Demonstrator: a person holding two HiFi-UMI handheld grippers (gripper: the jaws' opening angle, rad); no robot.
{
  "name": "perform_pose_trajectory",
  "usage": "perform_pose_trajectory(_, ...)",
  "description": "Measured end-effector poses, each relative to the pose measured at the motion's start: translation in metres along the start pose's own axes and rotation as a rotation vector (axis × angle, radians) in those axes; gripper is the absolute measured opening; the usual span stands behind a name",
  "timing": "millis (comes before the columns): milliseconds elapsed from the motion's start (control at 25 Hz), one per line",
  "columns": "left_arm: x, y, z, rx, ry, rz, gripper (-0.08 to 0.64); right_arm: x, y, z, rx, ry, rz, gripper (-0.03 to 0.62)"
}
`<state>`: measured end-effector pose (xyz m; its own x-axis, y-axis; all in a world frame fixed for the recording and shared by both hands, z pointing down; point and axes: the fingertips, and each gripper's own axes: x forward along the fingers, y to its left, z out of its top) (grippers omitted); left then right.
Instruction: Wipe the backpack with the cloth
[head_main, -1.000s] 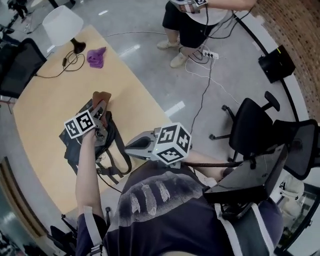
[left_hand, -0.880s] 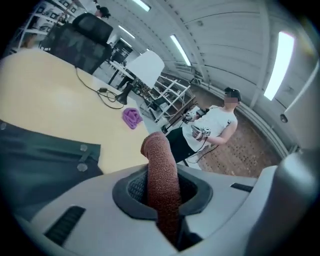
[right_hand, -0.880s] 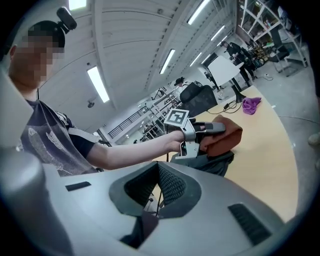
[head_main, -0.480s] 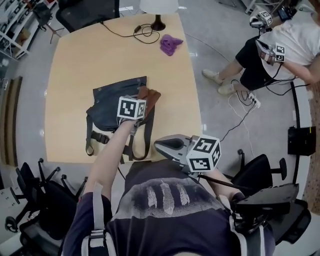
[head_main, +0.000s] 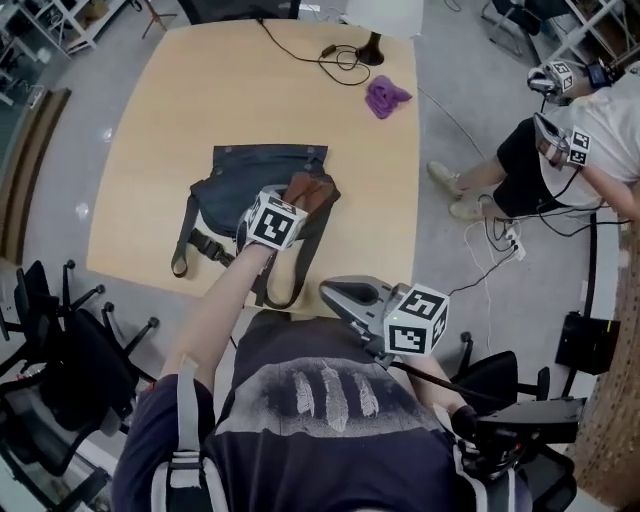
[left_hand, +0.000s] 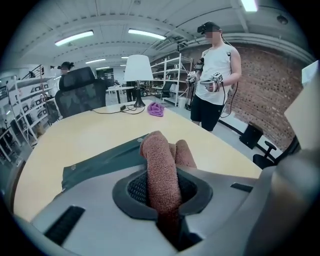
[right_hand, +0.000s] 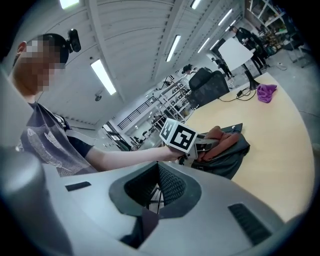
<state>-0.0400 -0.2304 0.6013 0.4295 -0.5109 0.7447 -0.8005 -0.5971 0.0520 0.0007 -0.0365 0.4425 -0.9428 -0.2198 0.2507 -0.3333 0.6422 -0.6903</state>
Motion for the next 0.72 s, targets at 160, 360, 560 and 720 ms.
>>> perform_pose_trajectory(160,-0.02,0.025,-0.024,0.018,0.005,0.075,0.057,0.011,0.003,-0.002,-0.015,0.038,0.035,0.002)
perform_pose_trajectory(360,-0.048,0.054,-0.044,-0.09,-0.042,0.125,0.057,0.023,0.009,0.0,-0.037,0.075,0.07,0.002)
perform_pose_trajectory(560,-0.07,0.098,-0.081,-0.093,0.0,0.255,0.057,0.031,0.007,0.001,-0.033,0.086,0.075,0.002)
perform_pose_trajectory(720,-0.1,0.149,-0.114,-0.174,0.024,0.357,0.057,0.039,0.004,0.004,-0.028,0.088,0.072,0.002)
